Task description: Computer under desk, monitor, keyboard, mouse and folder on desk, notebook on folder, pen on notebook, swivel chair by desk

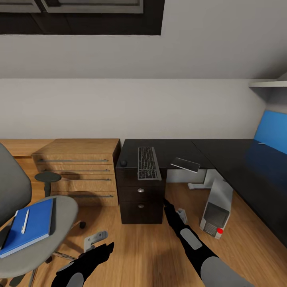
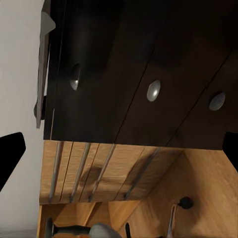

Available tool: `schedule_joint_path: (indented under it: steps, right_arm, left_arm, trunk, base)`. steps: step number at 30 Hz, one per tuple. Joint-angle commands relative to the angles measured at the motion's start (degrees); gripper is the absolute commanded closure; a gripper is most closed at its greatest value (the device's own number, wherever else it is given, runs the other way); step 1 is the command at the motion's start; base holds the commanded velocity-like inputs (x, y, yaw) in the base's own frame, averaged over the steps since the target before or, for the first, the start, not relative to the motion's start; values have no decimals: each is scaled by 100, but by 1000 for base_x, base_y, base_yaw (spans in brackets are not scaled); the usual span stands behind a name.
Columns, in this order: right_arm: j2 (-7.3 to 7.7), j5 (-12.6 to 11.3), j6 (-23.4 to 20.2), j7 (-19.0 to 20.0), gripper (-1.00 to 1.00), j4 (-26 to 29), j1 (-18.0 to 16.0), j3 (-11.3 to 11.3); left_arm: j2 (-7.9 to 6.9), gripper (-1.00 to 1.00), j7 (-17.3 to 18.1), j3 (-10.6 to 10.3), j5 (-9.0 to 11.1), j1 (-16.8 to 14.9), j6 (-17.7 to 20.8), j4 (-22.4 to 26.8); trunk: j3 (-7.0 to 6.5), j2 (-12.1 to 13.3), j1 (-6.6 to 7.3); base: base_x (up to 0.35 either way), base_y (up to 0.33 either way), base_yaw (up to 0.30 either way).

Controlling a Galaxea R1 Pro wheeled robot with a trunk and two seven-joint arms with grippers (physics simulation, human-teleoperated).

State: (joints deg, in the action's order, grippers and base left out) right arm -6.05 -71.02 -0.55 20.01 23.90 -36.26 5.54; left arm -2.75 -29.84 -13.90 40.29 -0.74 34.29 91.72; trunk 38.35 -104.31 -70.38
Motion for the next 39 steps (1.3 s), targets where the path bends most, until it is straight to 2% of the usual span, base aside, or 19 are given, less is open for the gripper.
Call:
schedule_joint_path:
  steps: [1,7,12,17,24,27,31,39]
  right_arm:
    - [-2,-44,-3,24,-100,-2,-4,24]
    - [-8,1,-1,202,-100,-1,-4,61]
    - [-16,22,-6,361,-100,0,-4,225]
    - [-18,26,-5,397,-100,2,-4,292]
    - [-27,21,-11,408,-100,39,-4,313]
    - [-75,20,-14,412,-100,87,-4,314]
    - [-137,19,-15,415,-100,140,-4,309]
    - [-158,10,-34,402,-100,157,-4,307]
  left_arm:
    - [-6,-100,-58,-13,58,-5,1,6]
    - [-6,-100,-57,-9,58,-5,-1,-7]
    - [-6,-100,-57,-11,56,-5,-5,-77]
    - [-6,-100,-57,-15,55,-5,-9,-100]
    - [-6,-100,-57,-16,63,-5,-3,-124]
    - [-2,-100,-57,-18,64,-5,-2,-132]
    - [1,-100,-59,-58,66,-5,-1,-141]
    - [10,-100,-59,-132,65,-5,-3,-193]
  trunk:
    - [6,-3,1]
    - [6,-3,1]
    - [6,-3,1]
    - [6,-3,1]
    - [6,-3,1]
    - [6,-3,1]
    - [6,-3,1]
    - [6,-3,1]
  base:
    - [0,0,0]
    - [0,0,0]
    - [27,3,0]
    - [193,61,0]
    - [167,36,0]
    - [43,6,0]
    - [169,31,0]
    - [114,11,0]
